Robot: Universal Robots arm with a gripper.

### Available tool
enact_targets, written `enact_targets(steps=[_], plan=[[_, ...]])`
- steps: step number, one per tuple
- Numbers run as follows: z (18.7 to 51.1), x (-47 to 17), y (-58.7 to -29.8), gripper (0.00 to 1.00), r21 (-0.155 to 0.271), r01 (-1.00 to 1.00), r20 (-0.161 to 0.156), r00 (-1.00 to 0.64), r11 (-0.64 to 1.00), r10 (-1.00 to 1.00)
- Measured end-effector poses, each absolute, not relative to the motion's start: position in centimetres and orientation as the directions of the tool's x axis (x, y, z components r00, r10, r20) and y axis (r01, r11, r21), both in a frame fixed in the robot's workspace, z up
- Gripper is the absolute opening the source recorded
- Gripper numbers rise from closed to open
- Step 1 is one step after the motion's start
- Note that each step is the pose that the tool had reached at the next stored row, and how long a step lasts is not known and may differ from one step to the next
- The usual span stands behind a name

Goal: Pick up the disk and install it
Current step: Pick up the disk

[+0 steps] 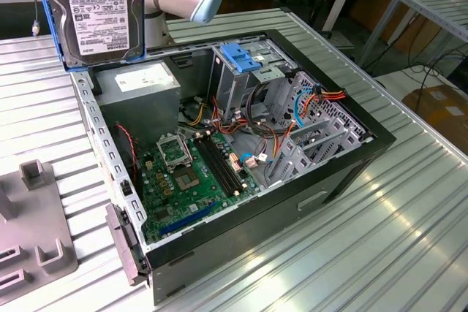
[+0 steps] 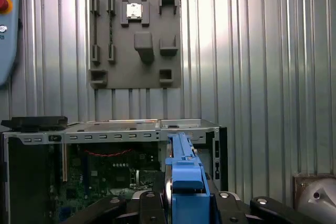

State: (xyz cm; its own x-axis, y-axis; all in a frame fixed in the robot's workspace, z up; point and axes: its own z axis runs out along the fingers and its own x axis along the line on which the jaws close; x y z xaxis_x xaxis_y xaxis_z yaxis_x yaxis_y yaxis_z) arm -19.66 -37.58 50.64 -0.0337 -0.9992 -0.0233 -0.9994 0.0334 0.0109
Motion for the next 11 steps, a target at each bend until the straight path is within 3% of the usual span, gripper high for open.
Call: enact_targets(steps=[4, 11], plan=[[50.6, -14.6, -37.6, 0.37, 0.011, -0.999, -0.023, -0.034, 0.033, -0.999], [50.6, -13.3, -38.0, 0.37, 0.011, -0.999, -0.023, -0.034, 0.033, -0.999]])
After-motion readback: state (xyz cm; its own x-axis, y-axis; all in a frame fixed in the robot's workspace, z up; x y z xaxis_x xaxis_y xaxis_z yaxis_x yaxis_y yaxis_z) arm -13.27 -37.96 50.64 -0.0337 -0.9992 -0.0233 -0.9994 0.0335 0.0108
